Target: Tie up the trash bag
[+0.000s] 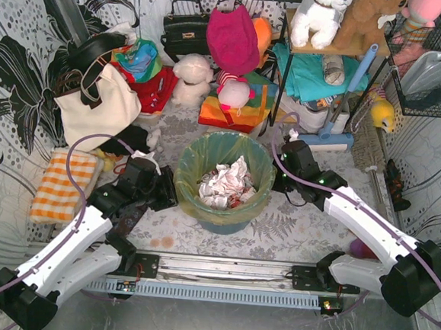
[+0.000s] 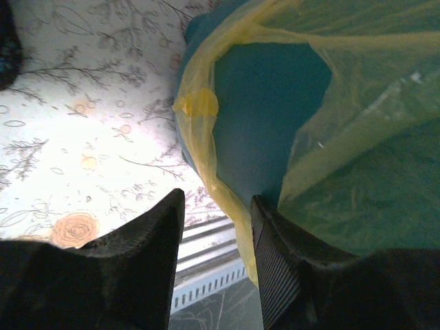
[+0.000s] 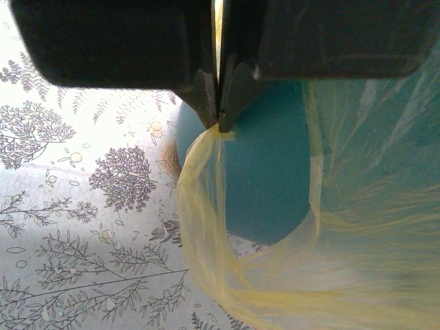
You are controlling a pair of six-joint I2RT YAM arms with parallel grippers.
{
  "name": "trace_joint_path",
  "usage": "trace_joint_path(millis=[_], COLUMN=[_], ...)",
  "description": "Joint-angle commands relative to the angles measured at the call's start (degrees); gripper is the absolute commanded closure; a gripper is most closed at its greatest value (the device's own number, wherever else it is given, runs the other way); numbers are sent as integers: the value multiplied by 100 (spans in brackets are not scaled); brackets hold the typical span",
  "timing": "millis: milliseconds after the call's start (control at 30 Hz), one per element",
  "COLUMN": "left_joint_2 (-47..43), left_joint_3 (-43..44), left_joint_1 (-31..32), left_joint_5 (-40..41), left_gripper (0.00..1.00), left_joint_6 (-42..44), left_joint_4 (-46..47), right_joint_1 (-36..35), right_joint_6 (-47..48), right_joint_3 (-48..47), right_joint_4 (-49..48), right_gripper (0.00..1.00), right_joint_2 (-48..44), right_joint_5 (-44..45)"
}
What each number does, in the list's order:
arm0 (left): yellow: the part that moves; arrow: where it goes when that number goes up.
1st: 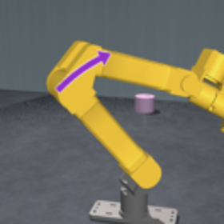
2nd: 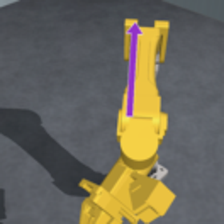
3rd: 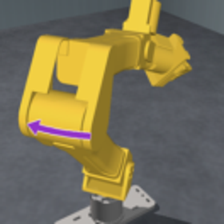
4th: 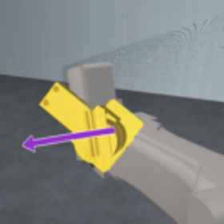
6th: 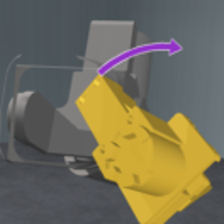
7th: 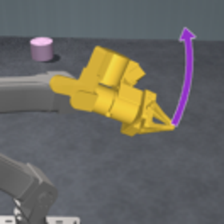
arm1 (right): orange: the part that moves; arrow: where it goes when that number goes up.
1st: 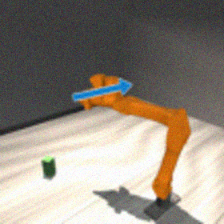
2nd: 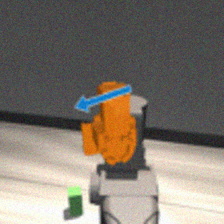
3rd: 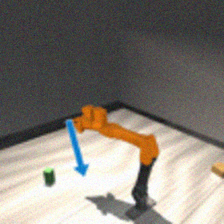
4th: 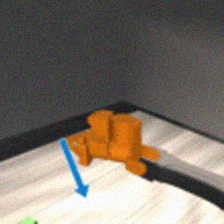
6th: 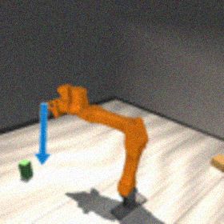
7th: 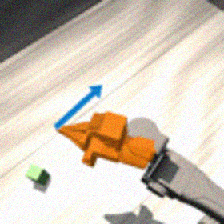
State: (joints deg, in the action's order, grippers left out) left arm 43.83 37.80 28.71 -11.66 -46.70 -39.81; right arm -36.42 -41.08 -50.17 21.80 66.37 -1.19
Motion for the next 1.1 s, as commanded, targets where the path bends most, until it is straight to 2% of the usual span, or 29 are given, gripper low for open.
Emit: trace_joint_path(millis=[0, 267, 700, 800, 933, 1067], left_joint_2=[61, 144, 373, 401, 450, 410], left_joint_3=[-133, -251, -1247, -1350, -1395, -1187], left_joint_1=[-23, -25, -23, -24, -25, -29], left_joint_5=[598, 1097, 389, 396, 449, 756], left_gripper=[49, 50, 52, 60, 74, 90], left_joint_6=[-51, -247, -490, -540, -515, -540], left_joint_4=[164, 548, 2345, 2409, 2359, 1825], right_joint_1=[62, 109, 141, 142, 150, 153], right_joint_6=[187, 197, 207, 185, 184, 193], right_joint_3=[-262, -299, -353, -321, -291, -300], right_joint_4=[-105, -3, 69, 73, 61, 100], right_gripper=[100, 100, 100, 100, 100, 100], right_joint_2=[101, 54, 78, 55, 12, -25], right_joint_5=[-192, -181, -216, -202, -215, -199])
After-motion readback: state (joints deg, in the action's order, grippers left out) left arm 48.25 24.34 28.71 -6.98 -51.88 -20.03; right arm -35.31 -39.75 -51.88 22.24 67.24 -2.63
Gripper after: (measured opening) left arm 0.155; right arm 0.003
